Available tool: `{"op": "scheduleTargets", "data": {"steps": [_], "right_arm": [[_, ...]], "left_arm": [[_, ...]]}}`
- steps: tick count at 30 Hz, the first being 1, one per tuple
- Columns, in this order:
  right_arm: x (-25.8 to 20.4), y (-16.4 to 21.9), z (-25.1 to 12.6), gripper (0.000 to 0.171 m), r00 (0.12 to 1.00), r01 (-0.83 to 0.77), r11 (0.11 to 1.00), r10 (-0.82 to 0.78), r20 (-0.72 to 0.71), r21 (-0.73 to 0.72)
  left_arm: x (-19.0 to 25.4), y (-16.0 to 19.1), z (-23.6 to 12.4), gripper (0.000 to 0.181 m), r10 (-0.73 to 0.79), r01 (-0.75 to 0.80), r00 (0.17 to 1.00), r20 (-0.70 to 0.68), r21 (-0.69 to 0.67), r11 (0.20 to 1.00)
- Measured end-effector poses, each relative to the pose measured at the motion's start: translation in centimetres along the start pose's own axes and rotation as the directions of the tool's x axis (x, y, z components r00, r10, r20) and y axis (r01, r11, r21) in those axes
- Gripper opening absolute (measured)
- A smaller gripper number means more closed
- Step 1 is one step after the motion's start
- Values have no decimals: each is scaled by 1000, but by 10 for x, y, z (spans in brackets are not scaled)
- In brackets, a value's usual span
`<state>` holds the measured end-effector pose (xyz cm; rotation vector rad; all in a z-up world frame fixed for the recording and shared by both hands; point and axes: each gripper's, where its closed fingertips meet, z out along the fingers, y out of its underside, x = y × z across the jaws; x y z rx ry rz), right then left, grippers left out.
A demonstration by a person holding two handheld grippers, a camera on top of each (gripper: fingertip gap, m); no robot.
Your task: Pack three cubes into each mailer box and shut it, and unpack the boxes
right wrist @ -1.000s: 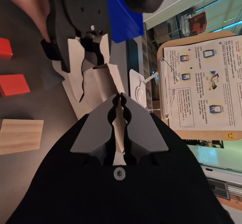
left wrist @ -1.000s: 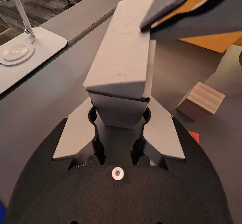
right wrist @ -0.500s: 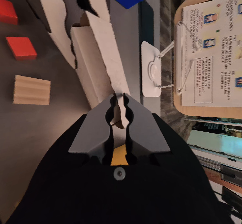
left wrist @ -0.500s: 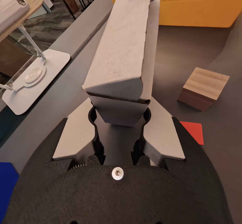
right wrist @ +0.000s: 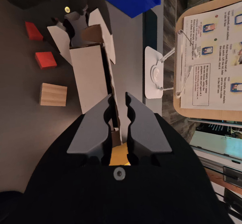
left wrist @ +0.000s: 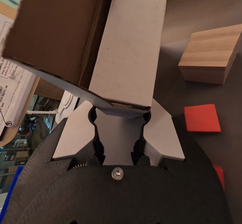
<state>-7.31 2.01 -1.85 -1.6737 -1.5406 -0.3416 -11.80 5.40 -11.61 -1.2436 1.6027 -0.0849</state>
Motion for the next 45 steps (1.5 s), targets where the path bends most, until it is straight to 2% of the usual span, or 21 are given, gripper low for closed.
{"op": "scheduleTargets", "data": {"steps": [1, 5, 8, 10, 12, 15, 20, 21, 24, 27, 29, 33, 37, 45], "right_arm": [[-4, 1, 3, 3, 1000, 8, 1000, -7, 20, -23], [12, 5, 11, 2, 997, -53, 997, 49, -62, -53], [26, 9, 17, 2, 989, -83, 995, 77, -128, -48], [37, 18, 19, 1, 977, -109, 991, 93, -190, -74], [41, 23, 21, 0, 969, -170, 982, 152, -193, -82], [44, 23, 23, 1, 964, -184, 980, 164, -207, -77], [39, 6, 31, 1, 969, -147, 987, 130, -209, -71], [37, 2, 32, 1, 972, -129, 989, 111, -209, -74], [33, -10, 33, 1, 975, -82, 994, 66, -211, -70], [29, -23, 33, 1, 978, -47, 998, 39, -205, -34], [32, -28, 31, 1, 972, -23, 1000, 18, -233, -19], [50, -26, 30, 1, 955, -10, 1000, 8, -295, -6], [78, -18, 48, 1, 962, -10, 999, -2, -273, -40], [123, 11, 101, 1, 987, -4, 980, -27, -156, -199]], "left_arm": [[-1, 0, 0, 72, -1, 1, 1000, 1, 0, 1000], [-15, 0, -3, 74, -45, 45, 996, 78, 13, 999], [-33, -16, -23, 84, -53, 36, 987, 153, 113, 993], [-43, -28, -39, 89, -9, -31, 973, 231, 171, 985], [-45, -40, -52, 91, 52, -116, 955, 292, 204, 972], [-37, -47, -53, 88, 156, -219, 935, 320, 173, 960], [-22, -37, -29, 74, 342, -360, 891, 299, 7, 933], [-22, -34, -25, 78, 373, -380, 879, 297, -35, 924], [-19, -21, -11, 86, 394, -376, 886, 246, -118, 919], [-17, -10, -4, 76, 387, -357, 900, 199, -172, 918], [-11, -3, -1, 64, 393, -362, 906, 161, -189, 913], [-2, 13, 2, 59, 445, -408, 889, 109, -254, 877], [8, 18, 6, 48, 418, -392, 907, 51, -257, 883], [9, 18, 8, 47, 402, -377, 914, 51, -257, 890]]}}
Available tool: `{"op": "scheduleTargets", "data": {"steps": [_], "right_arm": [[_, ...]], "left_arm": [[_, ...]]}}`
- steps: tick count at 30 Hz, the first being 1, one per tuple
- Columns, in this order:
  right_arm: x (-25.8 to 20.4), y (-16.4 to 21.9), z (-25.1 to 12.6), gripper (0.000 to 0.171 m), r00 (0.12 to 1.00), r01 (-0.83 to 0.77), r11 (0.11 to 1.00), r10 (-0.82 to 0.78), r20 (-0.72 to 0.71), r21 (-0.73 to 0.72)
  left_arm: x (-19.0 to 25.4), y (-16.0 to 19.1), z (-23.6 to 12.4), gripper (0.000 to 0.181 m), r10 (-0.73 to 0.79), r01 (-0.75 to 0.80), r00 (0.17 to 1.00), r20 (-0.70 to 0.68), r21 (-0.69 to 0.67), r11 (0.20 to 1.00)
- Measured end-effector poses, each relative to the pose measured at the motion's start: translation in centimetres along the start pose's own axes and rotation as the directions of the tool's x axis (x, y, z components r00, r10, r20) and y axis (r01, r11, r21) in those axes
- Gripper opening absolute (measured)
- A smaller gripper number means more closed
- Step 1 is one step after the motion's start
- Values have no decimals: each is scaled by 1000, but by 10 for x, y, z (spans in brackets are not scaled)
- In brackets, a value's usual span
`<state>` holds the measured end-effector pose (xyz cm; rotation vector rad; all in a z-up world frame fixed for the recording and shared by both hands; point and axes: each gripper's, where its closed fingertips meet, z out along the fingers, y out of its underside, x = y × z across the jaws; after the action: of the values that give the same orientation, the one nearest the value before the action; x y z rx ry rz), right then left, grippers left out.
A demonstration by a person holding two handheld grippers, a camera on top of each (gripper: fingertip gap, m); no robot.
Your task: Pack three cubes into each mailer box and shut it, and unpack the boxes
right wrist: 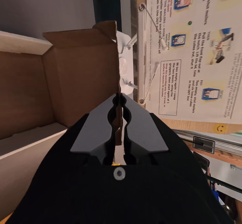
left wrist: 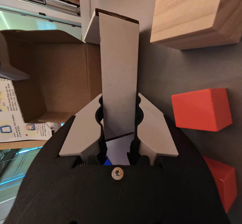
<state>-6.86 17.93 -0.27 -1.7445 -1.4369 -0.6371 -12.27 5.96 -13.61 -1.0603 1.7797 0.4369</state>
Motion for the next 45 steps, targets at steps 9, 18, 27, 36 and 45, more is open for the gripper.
{"op": "scheduleTargets", "data": {"steps": [9, 18, 27, 36, 45], "right_arm": [[-9, 23, 63, 6, 998, 61, 990, -64, -14, -127], [-16, 33, 87, 14, 999, 2, 987, -8, -36, -162], [9, 23, 54, 42, 989, -121, 991, 115, -88, -63], [-25, 19, -76, 53, 943, -325, 937, 311, 120, 128], [-166, 16, -135, 59, 707, -349, 934, 208, 676, 77]], "left_arm": [[0, 0, 0, 47, 0, 0, 1000, 16, -14, 1000], [-1, 0, 1, 46, -7, 8, 1000, 14, -18, 1000], [-2, 1, 5, 46, -110, 110, 994, -13, -3, 994], [-5, -8, 3, 51, -129, 129, 992, -2, 22, 991], [-21, -18, -23, 55, -218, 218, 976, -15, 103, 971]]}}
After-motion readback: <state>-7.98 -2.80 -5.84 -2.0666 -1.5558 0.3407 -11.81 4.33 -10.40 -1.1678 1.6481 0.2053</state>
